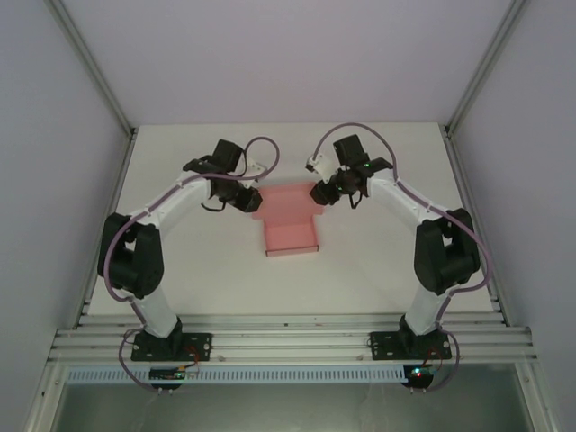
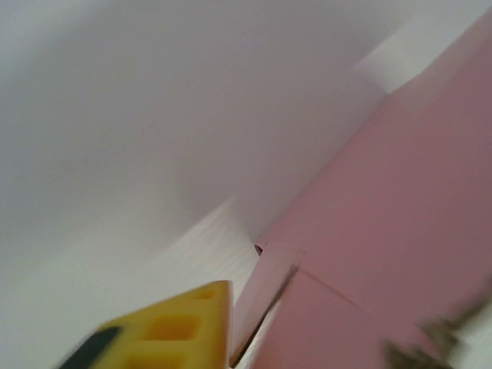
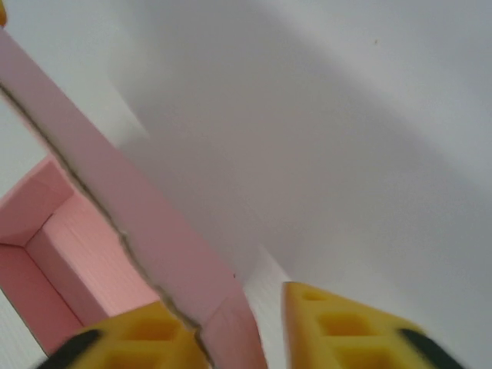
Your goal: Assemble paper box
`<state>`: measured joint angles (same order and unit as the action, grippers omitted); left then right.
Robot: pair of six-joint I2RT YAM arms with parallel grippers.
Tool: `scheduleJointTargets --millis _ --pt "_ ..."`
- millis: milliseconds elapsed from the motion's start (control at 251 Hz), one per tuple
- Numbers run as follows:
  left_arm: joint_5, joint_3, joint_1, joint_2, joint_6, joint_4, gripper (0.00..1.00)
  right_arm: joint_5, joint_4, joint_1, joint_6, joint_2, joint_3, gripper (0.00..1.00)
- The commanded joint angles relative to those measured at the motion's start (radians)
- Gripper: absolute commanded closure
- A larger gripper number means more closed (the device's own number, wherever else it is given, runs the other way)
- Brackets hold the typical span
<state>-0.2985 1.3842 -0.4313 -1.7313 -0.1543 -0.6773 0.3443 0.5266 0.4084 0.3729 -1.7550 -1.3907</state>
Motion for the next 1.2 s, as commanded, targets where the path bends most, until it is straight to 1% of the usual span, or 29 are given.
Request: scheduleJointTargets --millis 0,8,44,88,108,180,231,331,379,415,491,535,559,599,671,798,850,918,1022,1082,1157,1193 --pt "0.015 0.037 -0.017 0.008 0.003 -0.01 0.99 -0.053 0.043 0.013 -0.005 0.0 -0.024 0.86" --pt "0.017 0.035 -0.019 0.009 0.005 -0.008 1.0 -0.055 0.044 0.015 -0.008 0.001 -0.024 0.87" --pt "0.048 0.036 -0.024 0.015 0.029 0.0 1.0 -0.065 0.047 0.017 -0.015 0.003 -0.025 0.92" --pt "0.085 0.04 -0.035 0.023 0.055 0.002 1.0 -0.096 0.042 0.026 -0.031 0.011 -0.024 0.93" --pt "0.105 0.041 -0.04 0.027 0.07 0.007 1.0 -0.113 0.036 0.03 -0.042 0.019 -0.02 0.94" --pt "0.218 0.056 -0.058 0.038 0.152 0.01 1.0 -0.191 -0.01 0.05 -0.088 0.043 0.006 1.0" --pt "0.276 0.063 -0.071 0.045 0.207 0.02 1.0 -0.242 -0.053 0.063 -0.145 0.062 0.028 1.0" --pt "0.357 0.058 -0.081 0.056 0.387 0.071 1.0 -0.438 -0.14 0.095 -0.347 0.095 0.069 1.0" --pt "0.382 0.05 -0.086 0.059 0.488 0.097 1.0 -0.508 -0.186 0.11 -0.482 0.109 0.098 1.0" --pt "0.385 0.039 -0.088 0.062 0.557 0.109 1.0 -0.517 -0.224 0.119 -0.578 0.118 0.121 1.0" --pt "0.381 -0.001 -0.105 0.069 0.666 0.216 1.0 -0.546 -0.363 0.142 -0.737 0.133 0.186 1.0" --pt "0.379 -0.021 -0.118 0.068 0.694 0.264 1.0 -0.551 -0.459 0.157 -0.803 0.136 0.233 1.0" --pt "0.396 -0.025 -0.124 0.066 0.716 0.277 1.0 -0.554 -0.496 0.16 -0.847 0.135 0.247 1.0" --pt "0.425 -0.023 -0.131 0.058 0.745 0.292 1.0 -0.565 -0.545 0.166 -0.922 0.13 0.264 1.0" --pt "0.433 -0.013 -0.132 0.038 0.785 0.313 1.0 -0.583 -0.604 0.173 -0.997 0.11 0.272 1.0" --pt "0.415 -0.04 -0.133 0.013 0.793 0.389 1.0 -0.63 -0.624 0.197 -0.997 0.067 0.256 1.0" --pt "0.425 -0.049 -0.134 0.007 0.789 0.394 1.0 -0.635 -0.634 0.202 -1.012 0.065 0.274 1.0" --pt "0.409 -0.081 -0.135 0.008 0.758 0.427 1.0 -0.658 -0.67 0.205 -1.014 0.069 0.311 1.0" --pt "0.387 -0.176 -0.137 0.031 0.719 0.519 1.0 -0.698 -0.74 0.226 -0.977 0.086 0.377 1.0" --pt "0.393 -0.23 -0.14 0.047 0.701 0.566 1.0 -0.716 -0.781 0.243 -0.912 0.088 0.419 1.0" --pt "0.388 -0.297 -0.143 0.063 0.674 0.62 1.0 -0.71 -0.795 0.254 -0.904 0.096 0.465 1.0" --pt "0.373 -0.323 -0.145 0.07 0.67 0.643 1.0 -0.727 -0.807 0.256 -0.902 0.103 0.491 1.0"
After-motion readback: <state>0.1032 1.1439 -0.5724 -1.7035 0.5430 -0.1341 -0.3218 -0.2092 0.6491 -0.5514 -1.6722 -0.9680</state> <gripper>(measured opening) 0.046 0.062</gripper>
